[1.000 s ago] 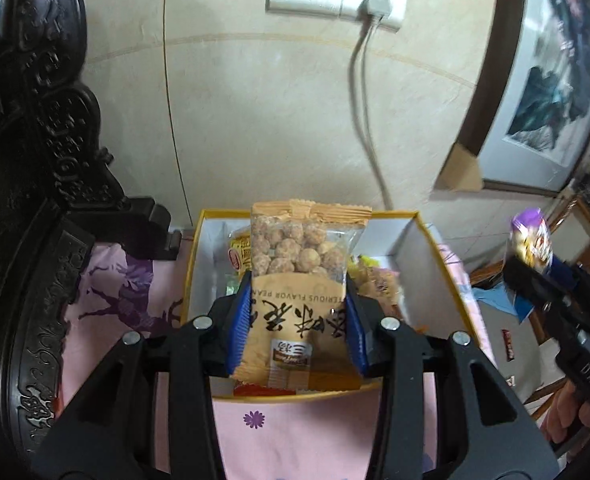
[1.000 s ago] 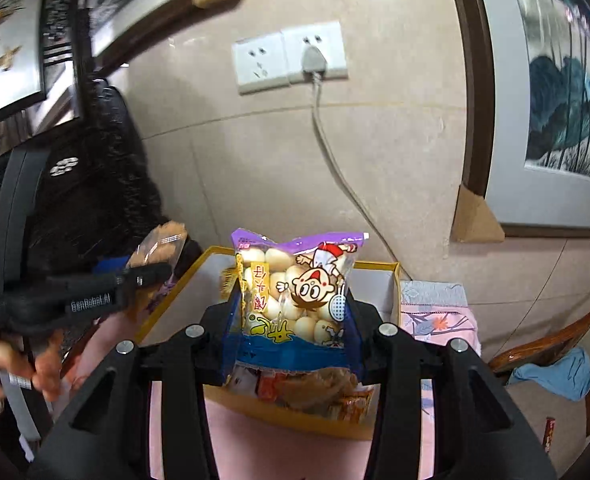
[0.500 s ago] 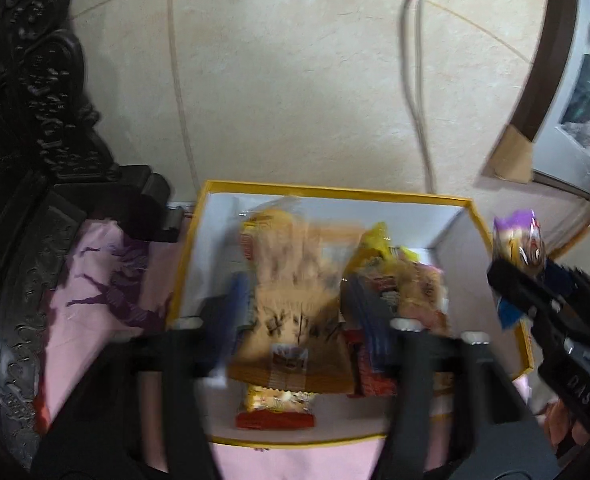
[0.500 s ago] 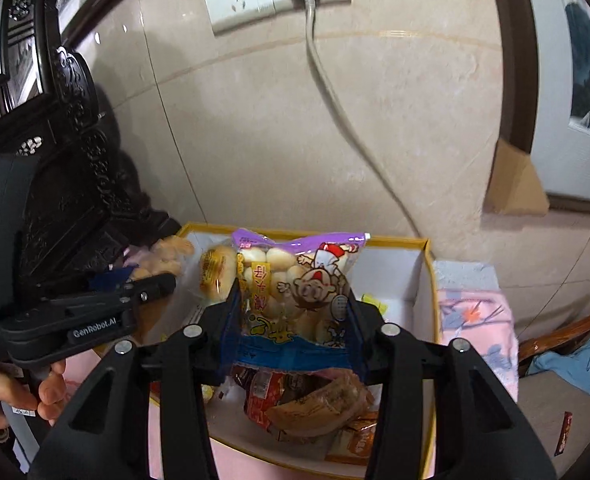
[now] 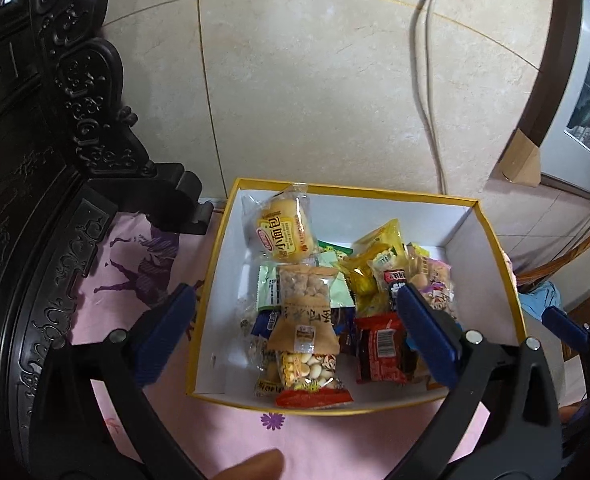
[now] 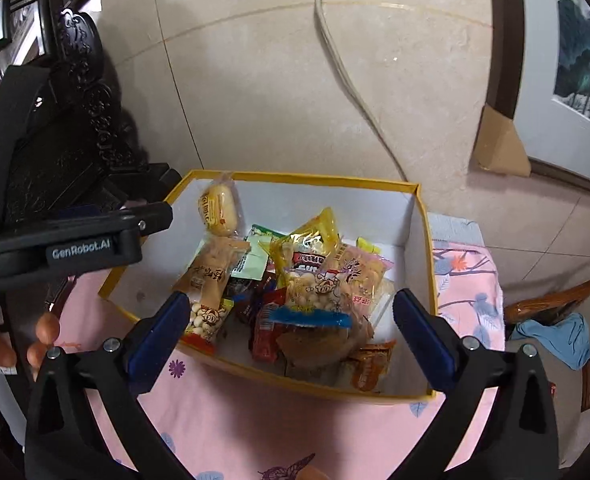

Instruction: Organize snacks

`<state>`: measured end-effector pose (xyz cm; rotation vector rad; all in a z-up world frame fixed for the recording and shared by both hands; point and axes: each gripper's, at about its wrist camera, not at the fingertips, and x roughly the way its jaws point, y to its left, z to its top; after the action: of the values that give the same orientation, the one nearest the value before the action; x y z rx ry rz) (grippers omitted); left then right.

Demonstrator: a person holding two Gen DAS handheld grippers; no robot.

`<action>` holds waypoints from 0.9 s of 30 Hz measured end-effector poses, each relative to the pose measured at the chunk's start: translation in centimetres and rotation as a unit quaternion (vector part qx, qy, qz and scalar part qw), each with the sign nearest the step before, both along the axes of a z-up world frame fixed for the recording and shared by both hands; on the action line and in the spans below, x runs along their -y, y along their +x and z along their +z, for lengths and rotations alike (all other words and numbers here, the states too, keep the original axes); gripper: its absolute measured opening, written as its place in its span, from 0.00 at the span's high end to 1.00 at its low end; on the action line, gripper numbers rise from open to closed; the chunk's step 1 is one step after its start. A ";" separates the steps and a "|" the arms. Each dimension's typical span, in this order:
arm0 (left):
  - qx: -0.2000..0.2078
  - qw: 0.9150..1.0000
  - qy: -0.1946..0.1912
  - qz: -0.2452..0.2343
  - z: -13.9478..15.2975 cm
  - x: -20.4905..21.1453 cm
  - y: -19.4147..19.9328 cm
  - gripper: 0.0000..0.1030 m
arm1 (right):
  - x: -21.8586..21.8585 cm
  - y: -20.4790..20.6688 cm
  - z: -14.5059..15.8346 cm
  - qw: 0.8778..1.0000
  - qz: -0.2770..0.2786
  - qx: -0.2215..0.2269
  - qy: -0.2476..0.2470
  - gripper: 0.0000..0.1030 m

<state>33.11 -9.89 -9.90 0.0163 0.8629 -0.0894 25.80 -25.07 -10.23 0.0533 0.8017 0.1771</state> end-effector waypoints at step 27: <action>0.027 1.000 0.005 0.002 2.2 -0.4 -1.8 0.02 | 0.2 -0.9 1.4 1.000 -0.010 0.006 -0.015 0.01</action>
<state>31.32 -9.47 -7.69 0.0262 0.8104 -0.0801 24.88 -25.32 -8.85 0.0322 0.7913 0.1461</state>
